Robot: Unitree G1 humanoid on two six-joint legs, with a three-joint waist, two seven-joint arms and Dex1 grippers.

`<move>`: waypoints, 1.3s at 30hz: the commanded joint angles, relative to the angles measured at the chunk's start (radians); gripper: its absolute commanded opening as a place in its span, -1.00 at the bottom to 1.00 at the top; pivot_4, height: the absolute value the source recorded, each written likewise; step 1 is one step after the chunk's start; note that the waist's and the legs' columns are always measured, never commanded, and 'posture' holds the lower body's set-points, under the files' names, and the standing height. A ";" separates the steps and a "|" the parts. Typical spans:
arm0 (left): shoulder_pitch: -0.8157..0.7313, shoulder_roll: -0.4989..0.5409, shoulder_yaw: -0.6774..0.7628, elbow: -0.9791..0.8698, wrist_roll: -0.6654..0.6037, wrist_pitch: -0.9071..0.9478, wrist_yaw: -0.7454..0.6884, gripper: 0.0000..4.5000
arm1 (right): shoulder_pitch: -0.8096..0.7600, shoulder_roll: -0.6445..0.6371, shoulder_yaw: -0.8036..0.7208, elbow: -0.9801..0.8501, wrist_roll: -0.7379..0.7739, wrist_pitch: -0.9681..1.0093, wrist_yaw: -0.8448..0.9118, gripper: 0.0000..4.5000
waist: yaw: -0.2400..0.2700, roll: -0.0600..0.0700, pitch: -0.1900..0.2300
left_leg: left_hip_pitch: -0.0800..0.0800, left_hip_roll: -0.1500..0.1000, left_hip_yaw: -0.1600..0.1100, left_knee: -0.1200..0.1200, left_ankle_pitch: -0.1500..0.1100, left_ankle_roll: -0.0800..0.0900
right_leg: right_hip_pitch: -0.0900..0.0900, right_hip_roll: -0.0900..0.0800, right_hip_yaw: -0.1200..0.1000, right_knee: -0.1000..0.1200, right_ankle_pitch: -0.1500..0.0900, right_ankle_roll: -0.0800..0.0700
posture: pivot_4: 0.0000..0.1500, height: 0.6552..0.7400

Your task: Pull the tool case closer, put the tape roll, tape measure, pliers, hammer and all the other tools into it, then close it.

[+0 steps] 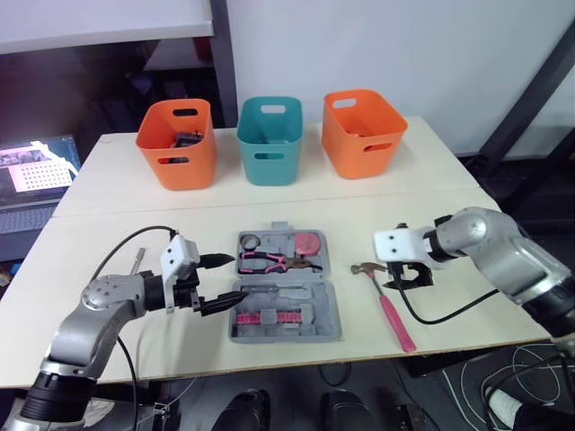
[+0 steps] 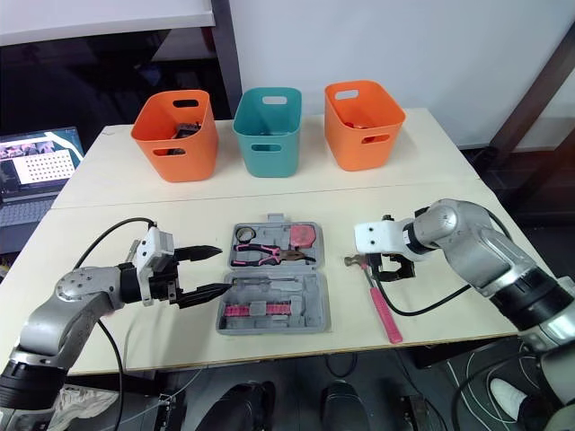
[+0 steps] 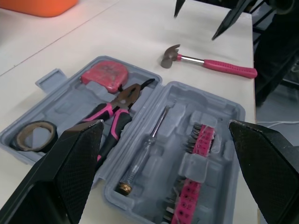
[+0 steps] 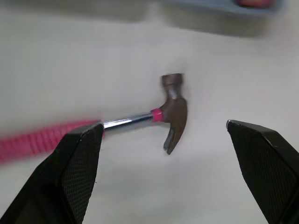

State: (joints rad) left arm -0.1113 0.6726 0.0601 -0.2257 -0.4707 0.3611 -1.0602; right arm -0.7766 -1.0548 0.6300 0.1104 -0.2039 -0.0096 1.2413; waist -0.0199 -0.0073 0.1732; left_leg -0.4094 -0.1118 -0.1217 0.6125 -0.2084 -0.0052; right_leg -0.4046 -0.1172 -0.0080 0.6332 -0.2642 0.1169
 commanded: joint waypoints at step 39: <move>0.007 0.012 -0.005 -0.144 -0.041 0.072 0.106 1.00 | 0.071 0.137 -0.146 0.119 -0.140 -0.298 0.098 -0.99 | 0.008 0.000 0.000 | 0.003 0.005 0.004 0.000 0.000 -0.002 | -0.001 0.008 0.008 0.002 0.003 -0.005 | 1.00 1.00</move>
State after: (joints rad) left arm -0.0843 0.6856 0.0573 -0.3613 -0.5152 0.4435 -0.9532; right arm -0.7299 -0.8977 0.5744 0.3326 -0.4398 -0.4938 1.2897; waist -0.0120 -0.0072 0.1736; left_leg -0.4069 -0.1071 -0.1172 0.6123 -0.2084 -0.0068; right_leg -0.4061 -0.1090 -0.0004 0.6351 -0.2614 0.1119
